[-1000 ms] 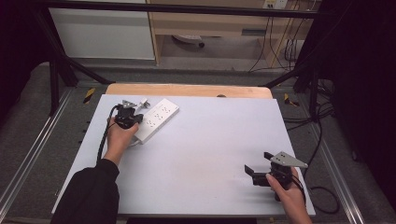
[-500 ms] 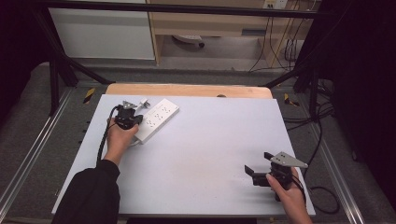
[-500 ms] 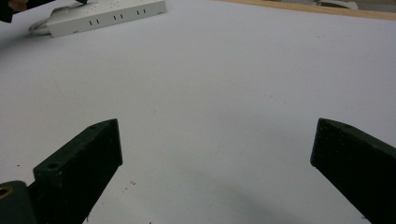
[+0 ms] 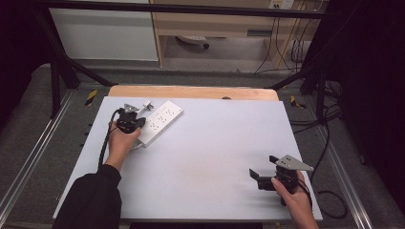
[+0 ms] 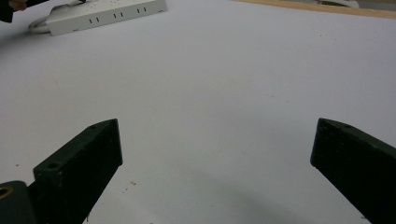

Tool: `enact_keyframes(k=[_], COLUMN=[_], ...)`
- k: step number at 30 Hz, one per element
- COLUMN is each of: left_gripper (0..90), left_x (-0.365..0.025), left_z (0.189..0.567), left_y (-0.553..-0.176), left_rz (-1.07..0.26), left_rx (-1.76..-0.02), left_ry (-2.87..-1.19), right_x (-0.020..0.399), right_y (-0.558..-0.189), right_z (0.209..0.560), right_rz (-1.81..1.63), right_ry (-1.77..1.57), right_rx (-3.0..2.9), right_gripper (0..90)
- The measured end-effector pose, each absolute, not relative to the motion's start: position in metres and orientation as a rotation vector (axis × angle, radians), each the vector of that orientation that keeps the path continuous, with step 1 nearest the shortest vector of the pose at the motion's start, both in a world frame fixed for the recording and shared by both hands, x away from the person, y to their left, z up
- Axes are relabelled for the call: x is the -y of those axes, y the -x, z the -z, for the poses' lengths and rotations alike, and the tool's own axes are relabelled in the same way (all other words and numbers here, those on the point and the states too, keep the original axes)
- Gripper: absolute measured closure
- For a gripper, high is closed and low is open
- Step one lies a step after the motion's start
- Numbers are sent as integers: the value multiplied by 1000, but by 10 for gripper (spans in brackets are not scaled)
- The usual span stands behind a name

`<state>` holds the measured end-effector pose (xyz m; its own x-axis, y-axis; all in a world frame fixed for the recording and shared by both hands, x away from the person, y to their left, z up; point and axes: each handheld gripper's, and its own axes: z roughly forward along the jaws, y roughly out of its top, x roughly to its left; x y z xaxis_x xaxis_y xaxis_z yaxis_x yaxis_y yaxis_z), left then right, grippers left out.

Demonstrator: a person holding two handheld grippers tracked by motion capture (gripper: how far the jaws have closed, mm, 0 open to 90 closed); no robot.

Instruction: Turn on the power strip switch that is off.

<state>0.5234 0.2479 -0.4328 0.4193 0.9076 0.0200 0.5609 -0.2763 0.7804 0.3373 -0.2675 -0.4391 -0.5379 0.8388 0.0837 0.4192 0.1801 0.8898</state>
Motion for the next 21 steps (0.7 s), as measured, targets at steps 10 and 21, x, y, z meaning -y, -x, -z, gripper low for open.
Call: enact_keyframes(k=[10, 21], left_gripper=[900, 900], left_x=[-246, -245], left_z=[431, 421], left_y=[-523, -521], left_rz=[-608, -631], left_rx=[-1232, -1214], left_ry=[-1962, -1917], right_x=[267, 267], right_y=[-338, -338], right_z=[440, 439], right_rz=[-1315, -1316], right_ry=[-1173, -1175], right_rx=[-2039, -2039], right_gripper=[26, 26])
